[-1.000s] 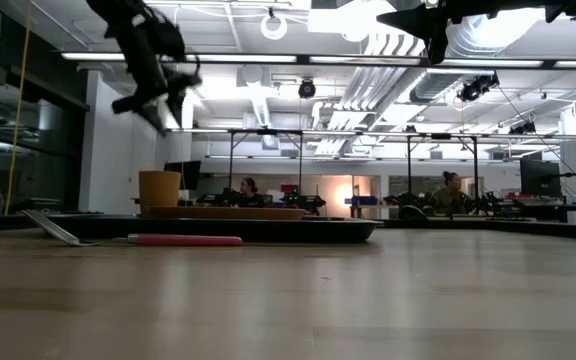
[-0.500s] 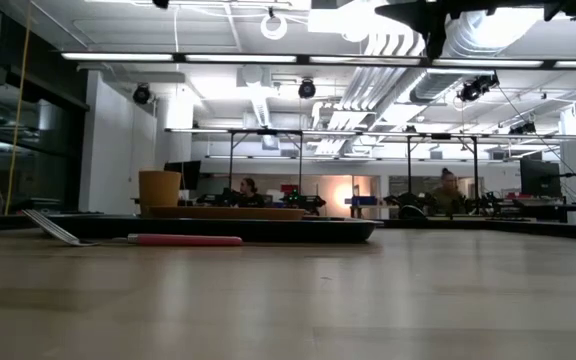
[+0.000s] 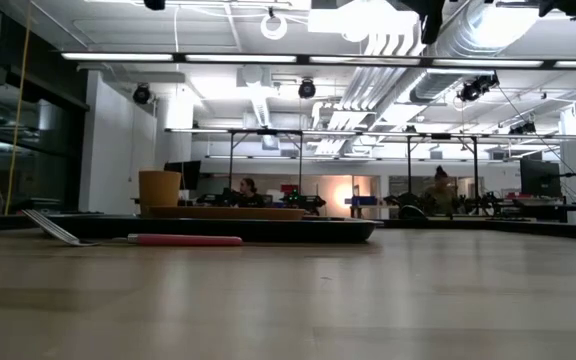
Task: Pick and place plate/cup/fork/spoon on tray
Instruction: Put the pink fork on the black serving tray
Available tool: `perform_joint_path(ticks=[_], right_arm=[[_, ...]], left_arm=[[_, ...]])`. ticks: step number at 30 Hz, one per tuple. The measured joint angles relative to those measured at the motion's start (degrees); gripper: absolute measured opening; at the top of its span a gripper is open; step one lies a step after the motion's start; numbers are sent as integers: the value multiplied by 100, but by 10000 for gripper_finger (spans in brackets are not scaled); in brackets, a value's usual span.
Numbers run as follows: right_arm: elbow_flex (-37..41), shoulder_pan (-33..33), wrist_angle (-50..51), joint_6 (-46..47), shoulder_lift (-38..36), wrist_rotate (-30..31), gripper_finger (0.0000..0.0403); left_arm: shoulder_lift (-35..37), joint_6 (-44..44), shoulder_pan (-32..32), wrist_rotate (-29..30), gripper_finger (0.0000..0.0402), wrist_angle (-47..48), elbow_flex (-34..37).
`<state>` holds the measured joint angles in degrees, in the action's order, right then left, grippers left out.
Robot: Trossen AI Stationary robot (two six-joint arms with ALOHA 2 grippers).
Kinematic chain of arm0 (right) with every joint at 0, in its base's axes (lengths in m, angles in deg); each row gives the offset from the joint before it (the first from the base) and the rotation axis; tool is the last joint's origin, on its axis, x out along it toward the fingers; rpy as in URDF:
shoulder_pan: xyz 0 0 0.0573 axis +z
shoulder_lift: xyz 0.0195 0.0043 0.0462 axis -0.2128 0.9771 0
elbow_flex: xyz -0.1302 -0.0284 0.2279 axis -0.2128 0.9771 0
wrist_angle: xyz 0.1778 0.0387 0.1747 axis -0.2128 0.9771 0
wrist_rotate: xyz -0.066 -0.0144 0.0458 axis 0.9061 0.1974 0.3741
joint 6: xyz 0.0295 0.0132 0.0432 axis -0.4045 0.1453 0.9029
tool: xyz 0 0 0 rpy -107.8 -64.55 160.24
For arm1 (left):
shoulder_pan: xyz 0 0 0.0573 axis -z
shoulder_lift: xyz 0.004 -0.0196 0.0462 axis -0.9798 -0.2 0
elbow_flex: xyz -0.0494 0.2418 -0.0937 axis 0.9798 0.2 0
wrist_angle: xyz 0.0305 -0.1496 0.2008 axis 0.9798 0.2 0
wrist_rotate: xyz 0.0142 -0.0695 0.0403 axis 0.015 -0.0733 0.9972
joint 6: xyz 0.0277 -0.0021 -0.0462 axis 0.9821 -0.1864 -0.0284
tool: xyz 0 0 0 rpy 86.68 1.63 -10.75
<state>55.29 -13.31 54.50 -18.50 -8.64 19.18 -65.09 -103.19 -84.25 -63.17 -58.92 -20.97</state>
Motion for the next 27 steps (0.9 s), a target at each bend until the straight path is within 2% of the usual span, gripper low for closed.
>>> perform_joint_path(ticks=[7,21,27], right_arm=[[0,0,-142,128,0,0,177],[0,0,-116,-84,0,-6,177],[0,0,-116,-243,0,-203,177]], left_arm=[[-42,791,201,7,186,-47,2],[-44,689,208,5,186,-48,2],[-44,716,208,5,186,-48,2]])
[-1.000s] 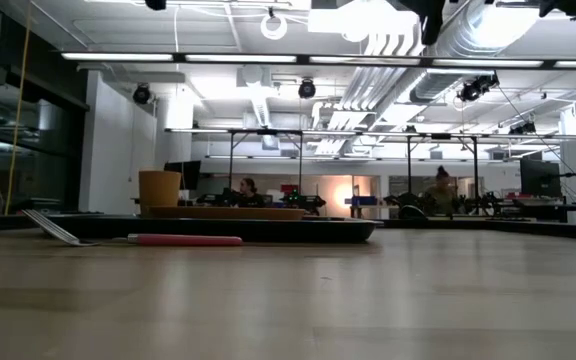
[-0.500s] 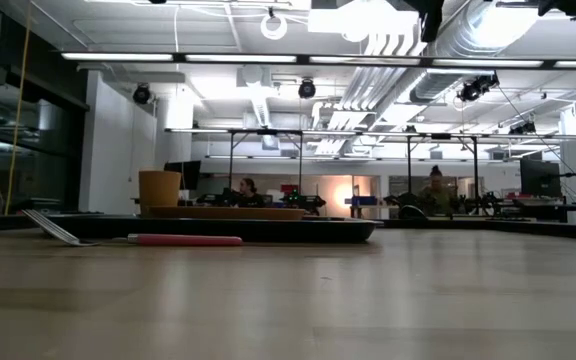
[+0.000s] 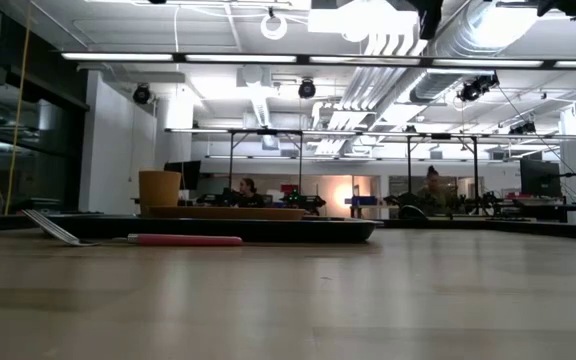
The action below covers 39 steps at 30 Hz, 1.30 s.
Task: Pick and place plate/cup/fork/spoon on tray
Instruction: Put the pink fork on the black serving tray
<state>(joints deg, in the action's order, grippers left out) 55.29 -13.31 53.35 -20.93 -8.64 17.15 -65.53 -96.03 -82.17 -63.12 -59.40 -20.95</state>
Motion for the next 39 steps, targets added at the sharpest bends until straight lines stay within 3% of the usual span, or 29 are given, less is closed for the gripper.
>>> perform_joint_path(ticks=[10,17,30,39], right_arm=[[0,0,0,-406,0,-394,177],[-76,76,29,-243,222,-311,177],[-2498,492,1877,-1443,3349,-963,177],[-3405,492,2393,-1678,5261,-1108,177]], left_arm=[[-2,393,0,-2,186,0,0],[-2,391,0,2,186,0,0],[-2,284,-2,20,186,-312,-2],[-2,281,2,20,186,-588,-4]])
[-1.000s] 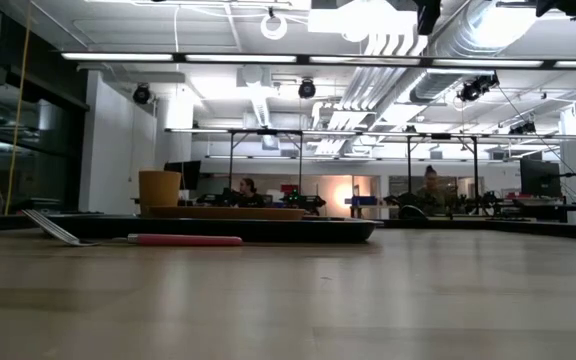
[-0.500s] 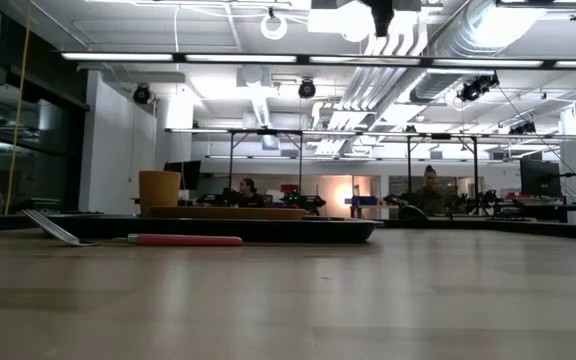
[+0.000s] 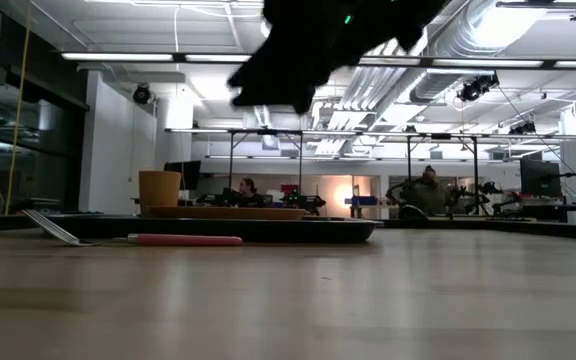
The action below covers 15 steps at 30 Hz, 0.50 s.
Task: Pick and place plate/cup/fork/spoon on tray
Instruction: Put the pink fork on the black serving tray
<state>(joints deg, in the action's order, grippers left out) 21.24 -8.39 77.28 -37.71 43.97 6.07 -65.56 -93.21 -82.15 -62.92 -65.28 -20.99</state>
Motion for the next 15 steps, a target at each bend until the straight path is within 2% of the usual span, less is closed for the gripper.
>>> perform_joint_path(ticks=[8,15], right_arm=[[-549,-2,-17,-100,1386,0,177],[-995,0,4,-101,2157,-258,177]], left_arm=[[0,2,-4,2,186,-91,0],[0,1,-4,2,186,-98,0]])
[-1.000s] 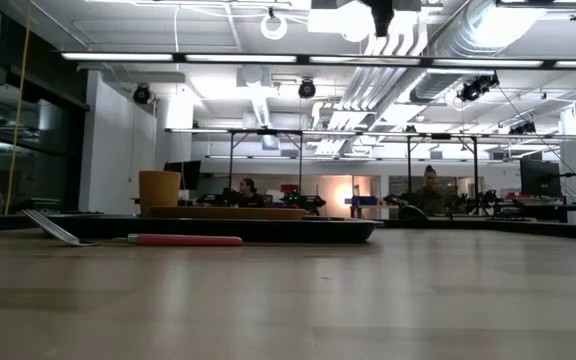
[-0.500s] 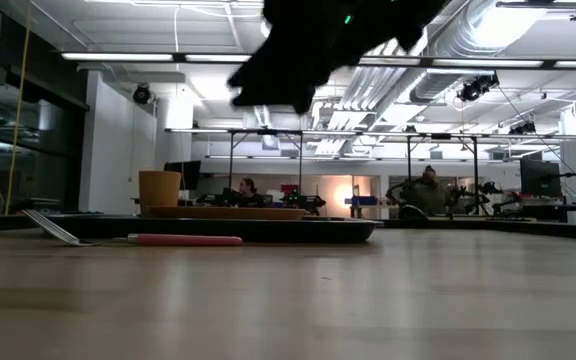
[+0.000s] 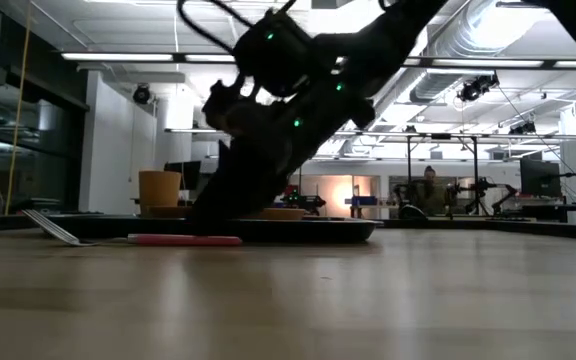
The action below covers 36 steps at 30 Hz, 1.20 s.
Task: Pick and place plate/cup/fork/spoon on tray
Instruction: Put the pink fork on the black serving tray
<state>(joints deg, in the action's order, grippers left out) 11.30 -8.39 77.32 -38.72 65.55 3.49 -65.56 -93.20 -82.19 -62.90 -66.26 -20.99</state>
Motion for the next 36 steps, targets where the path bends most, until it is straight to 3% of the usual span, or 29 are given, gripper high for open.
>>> perform_joint_path(ticks=[11,23,26,36], right_arm=[[-502,66,576,-38,253,14,177],[-1254,308,1313,-782,290,-130,177],[-1415,304,1582,-938,287,128,177],[-663,321,1253,-751,252,369,177]], left_arm=[[0,-141,2,-2,186,-4,0],[0,-142,2,-2,186,-4,0],[0,-143,2,-2,186,-4,0],[0,-139,2,-1,186,-4,0]])
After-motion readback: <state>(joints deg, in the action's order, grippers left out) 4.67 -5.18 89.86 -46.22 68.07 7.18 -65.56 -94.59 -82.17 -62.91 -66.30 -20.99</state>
